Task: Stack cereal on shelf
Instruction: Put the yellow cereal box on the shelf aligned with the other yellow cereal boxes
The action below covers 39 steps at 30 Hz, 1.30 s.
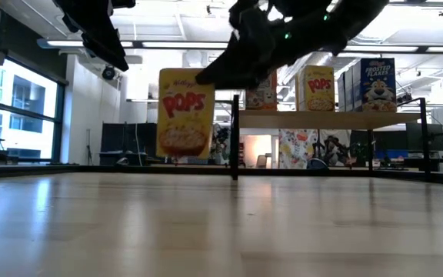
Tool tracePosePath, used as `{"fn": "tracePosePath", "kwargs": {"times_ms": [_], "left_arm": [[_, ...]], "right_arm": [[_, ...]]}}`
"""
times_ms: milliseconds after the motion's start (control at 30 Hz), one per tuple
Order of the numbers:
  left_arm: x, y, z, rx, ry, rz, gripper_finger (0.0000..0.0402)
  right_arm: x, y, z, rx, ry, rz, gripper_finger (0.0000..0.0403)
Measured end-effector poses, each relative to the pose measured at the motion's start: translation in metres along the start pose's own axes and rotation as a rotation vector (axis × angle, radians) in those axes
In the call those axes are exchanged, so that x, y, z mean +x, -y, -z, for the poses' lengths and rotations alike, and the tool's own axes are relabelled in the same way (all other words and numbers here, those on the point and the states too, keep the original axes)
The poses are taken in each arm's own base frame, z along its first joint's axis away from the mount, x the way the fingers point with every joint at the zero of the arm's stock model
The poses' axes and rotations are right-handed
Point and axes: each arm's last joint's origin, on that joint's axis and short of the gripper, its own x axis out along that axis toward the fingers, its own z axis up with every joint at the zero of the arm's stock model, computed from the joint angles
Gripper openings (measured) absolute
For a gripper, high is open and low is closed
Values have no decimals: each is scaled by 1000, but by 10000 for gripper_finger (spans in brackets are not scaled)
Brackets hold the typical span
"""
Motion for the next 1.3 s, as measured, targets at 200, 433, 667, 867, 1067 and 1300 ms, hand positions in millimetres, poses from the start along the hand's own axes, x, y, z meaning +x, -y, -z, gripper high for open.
{"fn": "tracePosePath", "kwargs": {"times_ms": [200,433,667,867,1067,1300], "left_arm": [[0,0,0,0,0,0,200],[0,0,0,0,1,0,200],[0,0,0,0,1,0,200],[0,0,0,-1,2,1,200],[0,0,0,-1,1,1,200],[0,0,0,-2,2,1,200]], "right_arm": [[-29,2,-20,-36,-1,0,165],[-81,5,-49,-83,29,3,165],[-144,16,-68,-97,65,32,165],[-193,31,-72,-110,79,98,165],[-231,46,-66,-123,53,174,165],[-254,58,-53,-140,-23,202,165]]}}
